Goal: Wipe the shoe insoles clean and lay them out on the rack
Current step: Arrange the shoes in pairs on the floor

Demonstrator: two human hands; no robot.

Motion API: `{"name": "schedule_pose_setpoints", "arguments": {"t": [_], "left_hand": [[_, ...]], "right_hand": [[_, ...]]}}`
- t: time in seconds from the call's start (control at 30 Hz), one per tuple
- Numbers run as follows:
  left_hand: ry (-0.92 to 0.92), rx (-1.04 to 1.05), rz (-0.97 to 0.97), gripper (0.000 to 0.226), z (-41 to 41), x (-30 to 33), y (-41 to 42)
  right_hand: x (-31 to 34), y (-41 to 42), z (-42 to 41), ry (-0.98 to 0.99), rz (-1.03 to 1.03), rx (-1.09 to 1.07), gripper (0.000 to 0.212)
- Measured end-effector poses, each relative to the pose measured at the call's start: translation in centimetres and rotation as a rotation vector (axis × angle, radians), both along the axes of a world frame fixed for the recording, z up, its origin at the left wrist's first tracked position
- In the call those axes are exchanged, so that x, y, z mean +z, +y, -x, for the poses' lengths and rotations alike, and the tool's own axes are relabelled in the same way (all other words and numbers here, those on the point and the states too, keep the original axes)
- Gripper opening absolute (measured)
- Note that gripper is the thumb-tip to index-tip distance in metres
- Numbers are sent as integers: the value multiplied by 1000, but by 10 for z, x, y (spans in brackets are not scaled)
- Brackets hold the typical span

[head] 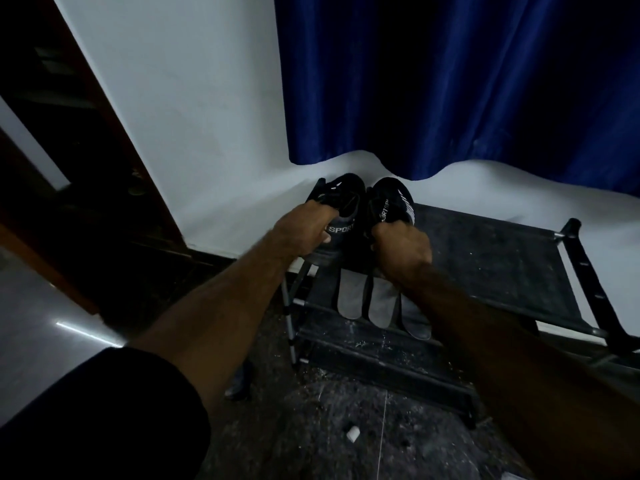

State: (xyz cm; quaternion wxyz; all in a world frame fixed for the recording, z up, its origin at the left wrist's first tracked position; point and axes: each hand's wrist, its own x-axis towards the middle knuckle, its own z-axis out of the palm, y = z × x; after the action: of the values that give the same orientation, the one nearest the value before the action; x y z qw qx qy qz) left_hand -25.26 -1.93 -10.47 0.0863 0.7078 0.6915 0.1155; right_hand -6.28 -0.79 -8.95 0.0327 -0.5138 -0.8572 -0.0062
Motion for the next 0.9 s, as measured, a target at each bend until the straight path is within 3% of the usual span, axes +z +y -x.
{"name": "schedule_pose_setpoints", "arguments": {"t": [0.67,0.9], "left_hand": [[17,-54,-38,26,-6,11,-18],[10,-62,-74,38,-6,9,-27]], "right_hand": [[-1,-9,-10,129,131,1,41],[2,-12,-7,95,124,-16,47]]}}
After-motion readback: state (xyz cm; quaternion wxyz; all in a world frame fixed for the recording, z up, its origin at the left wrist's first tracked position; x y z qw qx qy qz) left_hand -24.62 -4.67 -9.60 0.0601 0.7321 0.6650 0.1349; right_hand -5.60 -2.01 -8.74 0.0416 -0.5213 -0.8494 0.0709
